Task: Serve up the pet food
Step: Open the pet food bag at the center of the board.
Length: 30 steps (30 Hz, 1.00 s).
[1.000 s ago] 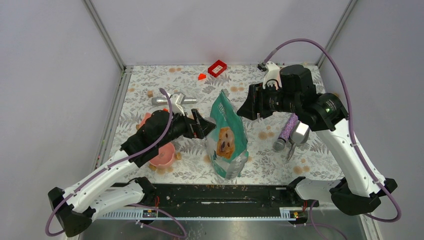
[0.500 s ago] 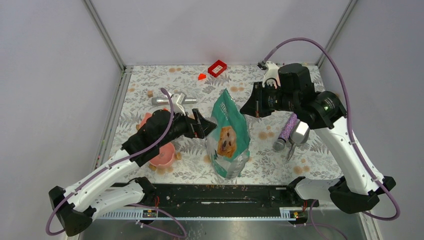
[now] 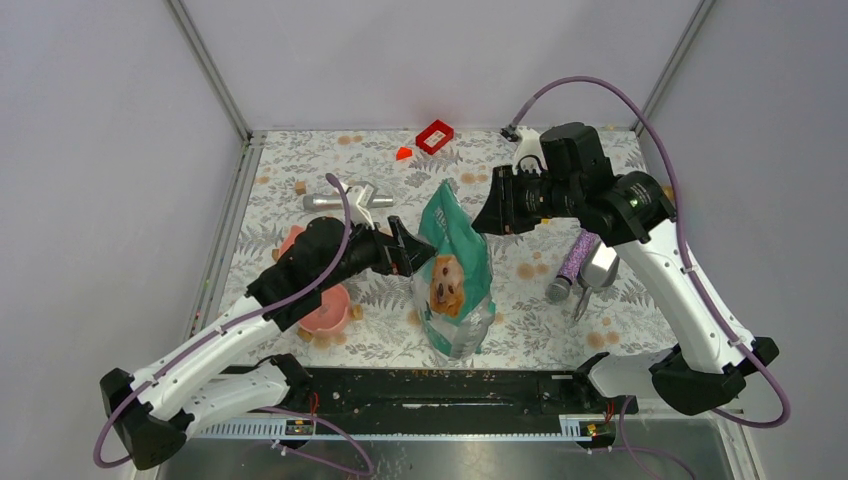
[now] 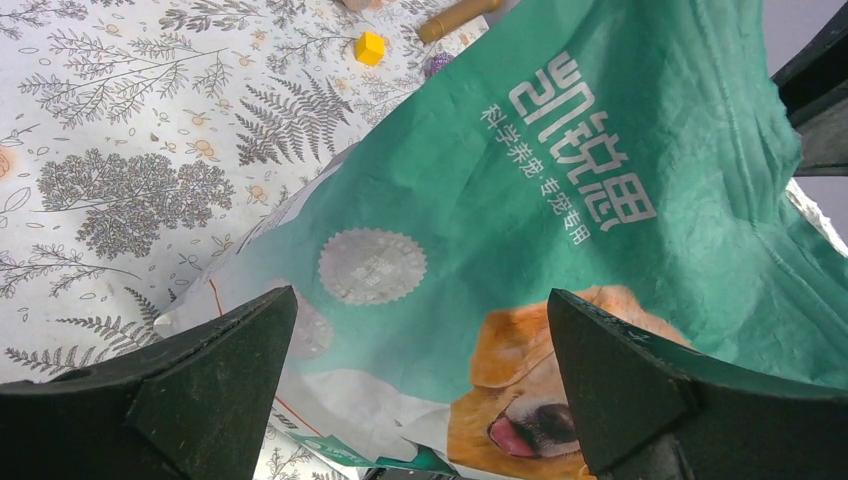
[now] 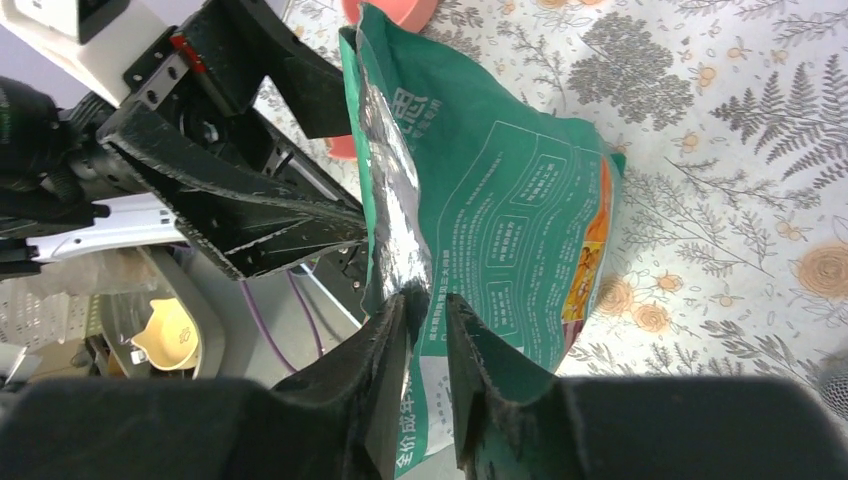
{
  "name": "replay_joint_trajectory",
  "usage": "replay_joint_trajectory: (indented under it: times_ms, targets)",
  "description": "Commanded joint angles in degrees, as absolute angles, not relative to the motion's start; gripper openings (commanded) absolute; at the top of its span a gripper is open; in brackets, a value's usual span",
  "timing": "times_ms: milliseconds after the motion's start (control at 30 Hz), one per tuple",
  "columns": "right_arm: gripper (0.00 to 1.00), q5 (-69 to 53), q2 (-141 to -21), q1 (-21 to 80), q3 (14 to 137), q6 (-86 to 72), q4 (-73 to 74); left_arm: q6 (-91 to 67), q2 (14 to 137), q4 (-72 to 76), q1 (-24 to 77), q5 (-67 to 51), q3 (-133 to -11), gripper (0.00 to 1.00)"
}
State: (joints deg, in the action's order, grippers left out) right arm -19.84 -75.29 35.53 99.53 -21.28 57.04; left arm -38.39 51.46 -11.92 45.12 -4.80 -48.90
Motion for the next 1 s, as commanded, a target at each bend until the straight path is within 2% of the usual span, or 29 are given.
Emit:
replay_joint_trajectory:
  times_ms: [0,200,500,733,967]
  targets:
    - [0.30,-25.3,-75.7,35.9,101.2,-20.4,56.8,-37.3,51.9,-7.7,45.0,-6.5,-52.0,0.99]
    - [0.32,-25.2,-75.3,36.5,101.0,-20.5,56.6,-37.4,52.6,-7.2,44.9,-7.9,-53.2,0.99]
    - [0.39,-22.1,-77.8,40.4,105.6,-13.2,64.8,-37.7,56.5,-6.4,44.8,-10.3,-57.1,0.99]
    - [0.37,-14.5,-79.8,41.4,107.5,-14.3,66.0,-37.7,56.3,-6.3,44.9,-11.5,-57.6,0.99]
    - [0.35,-18.1,-82.1,42.7,107.8,-14.8,64.5,-37.9,55.7,-6.1,44.8,-10.9,-57.8,0.99]
